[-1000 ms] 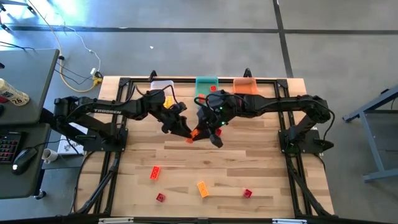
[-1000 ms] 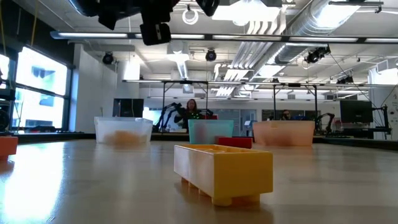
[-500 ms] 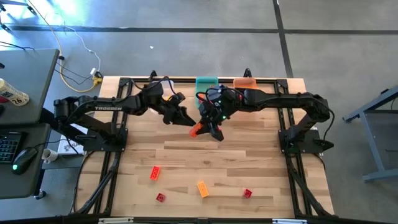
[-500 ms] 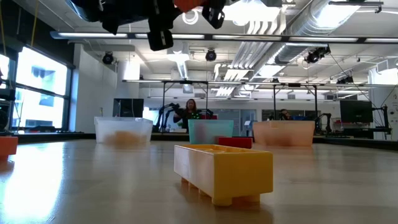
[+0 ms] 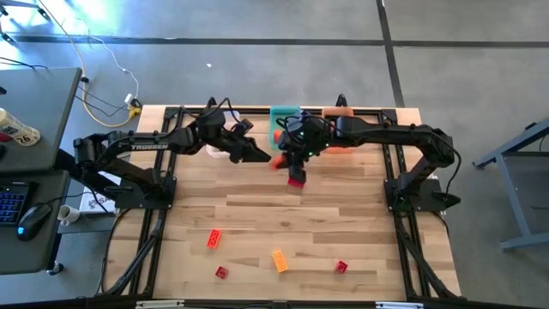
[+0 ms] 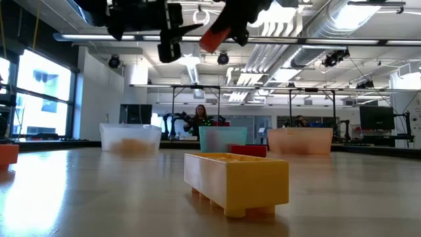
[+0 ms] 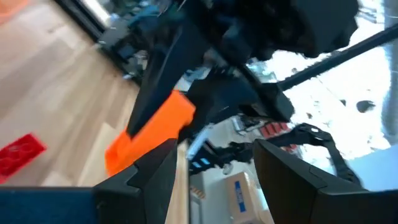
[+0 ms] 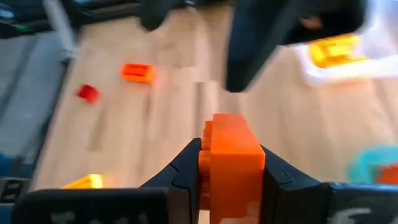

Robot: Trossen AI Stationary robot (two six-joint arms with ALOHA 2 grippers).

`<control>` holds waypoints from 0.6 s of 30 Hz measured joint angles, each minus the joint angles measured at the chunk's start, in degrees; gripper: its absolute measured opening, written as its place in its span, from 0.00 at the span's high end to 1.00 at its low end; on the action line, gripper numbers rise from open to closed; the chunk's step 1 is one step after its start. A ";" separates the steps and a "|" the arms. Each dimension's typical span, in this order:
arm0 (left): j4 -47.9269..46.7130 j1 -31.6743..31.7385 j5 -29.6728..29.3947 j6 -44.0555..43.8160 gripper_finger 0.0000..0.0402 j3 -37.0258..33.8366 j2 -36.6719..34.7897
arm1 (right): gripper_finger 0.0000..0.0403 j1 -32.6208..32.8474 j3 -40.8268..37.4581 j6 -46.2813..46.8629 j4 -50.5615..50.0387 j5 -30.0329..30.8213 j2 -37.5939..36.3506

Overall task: Sort & place blocks by color
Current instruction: Put the top orange game piece into the blue bin

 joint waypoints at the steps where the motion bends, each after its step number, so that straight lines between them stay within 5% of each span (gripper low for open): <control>1: -1.07 0.00 -0.80 0.62 0.50 0.00 0.01 | 0.82 -0.26 0.00 -0.20 -0.49 1.34 0.00; 18: -13.17 -0.92 -7.84 3.74 0.50 -0.02 -0.04 | 0.82 -5.90 0.00 -1.07 0.04 20.62 5.01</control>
